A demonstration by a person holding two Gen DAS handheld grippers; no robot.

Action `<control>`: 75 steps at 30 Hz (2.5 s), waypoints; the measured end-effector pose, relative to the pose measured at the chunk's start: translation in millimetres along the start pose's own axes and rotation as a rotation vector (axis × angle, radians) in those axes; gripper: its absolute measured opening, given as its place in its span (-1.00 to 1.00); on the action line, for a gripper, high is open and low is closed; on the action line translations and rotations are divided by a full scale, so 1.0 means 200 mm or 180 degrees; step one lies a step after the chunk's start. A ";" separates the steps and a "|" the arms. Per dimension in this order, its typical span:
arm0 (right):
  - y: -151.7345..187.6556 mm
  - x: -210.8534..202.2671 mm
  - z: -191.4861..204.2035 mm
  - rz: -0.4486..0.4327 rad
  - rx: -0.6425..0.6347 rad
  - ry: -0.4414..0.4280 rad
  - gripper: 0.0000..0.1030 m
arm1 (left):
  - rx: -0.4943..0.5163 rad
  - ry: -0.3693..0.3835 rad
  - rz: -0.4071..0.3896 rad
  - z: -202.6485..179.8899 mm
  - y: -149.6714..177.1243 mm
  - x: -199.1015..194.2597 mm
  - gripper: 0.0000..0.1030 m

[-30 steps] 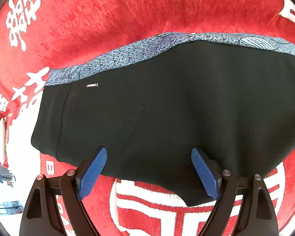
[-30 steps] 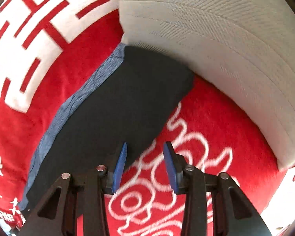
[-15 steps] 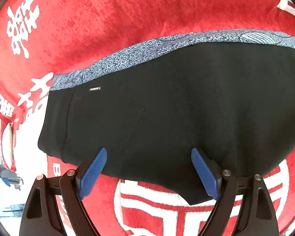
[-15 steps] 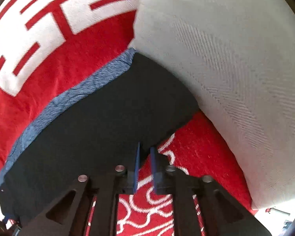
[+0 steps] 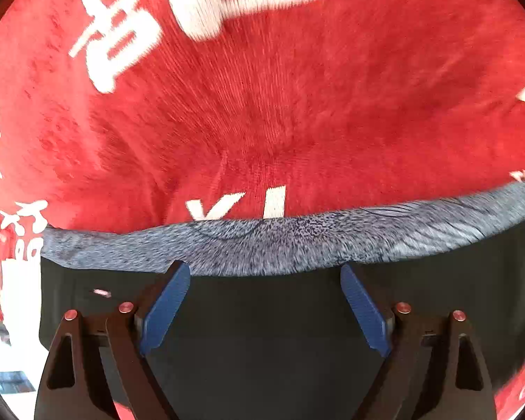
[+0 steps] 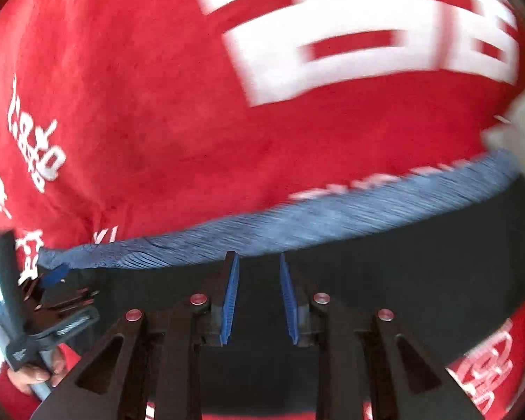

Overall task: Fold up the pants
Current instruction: 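Press and straighten the folded pants' edge with both grippers, then grasp the pants' leg end with the right gripper and lift it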

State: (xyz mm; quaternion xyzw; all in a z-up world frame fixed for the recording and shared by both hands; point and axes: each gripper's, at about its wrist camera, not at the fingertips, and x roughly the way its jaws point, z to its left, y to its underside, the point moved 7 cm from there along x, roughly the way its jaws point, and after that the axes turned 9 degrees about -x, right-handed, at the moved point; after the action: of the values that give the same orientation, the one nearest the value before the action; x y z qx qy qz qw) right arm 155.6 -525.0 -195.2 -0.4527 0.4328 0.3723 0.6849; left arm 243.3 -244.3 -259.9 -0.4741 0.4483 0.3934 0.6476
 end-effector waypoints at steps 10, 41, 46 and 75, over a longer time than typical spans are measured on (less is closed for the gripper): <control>-0.06 0.14 -0.08 0.0120 -0.0112 0.0374 -0.46 | -0.0458 0.0154 0.0117 0.15 0.00 0.00 1.00; 0.67 -0.09 0.25 0.0298 -0.0842 0.0621 0.27 | -0.0580 0.0348 0.0314 0.22 0.74 -0.21 1.00; 0.67 -0.08 0.26 0.0345 -0.0757 0.0589 0.29 | -0.0596 0.0381 0.0368 0.28 0.72 -0.22 1.00; 1.09 -0.36 0.00 0.0682 0.0434 0.0135 0.47 | 0.0136 0.0530 0.0529 -0.12 0.77 -0.51 1.00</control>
State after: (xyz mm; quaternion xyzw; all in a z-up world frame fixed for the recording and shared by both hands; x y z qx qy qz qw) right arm -67.2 -465.6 -192.7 -0.3640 0.5174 0.4034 0.6611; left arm 65.4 -238.8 -206.7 -0.4524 0.5466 0.3954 0.5832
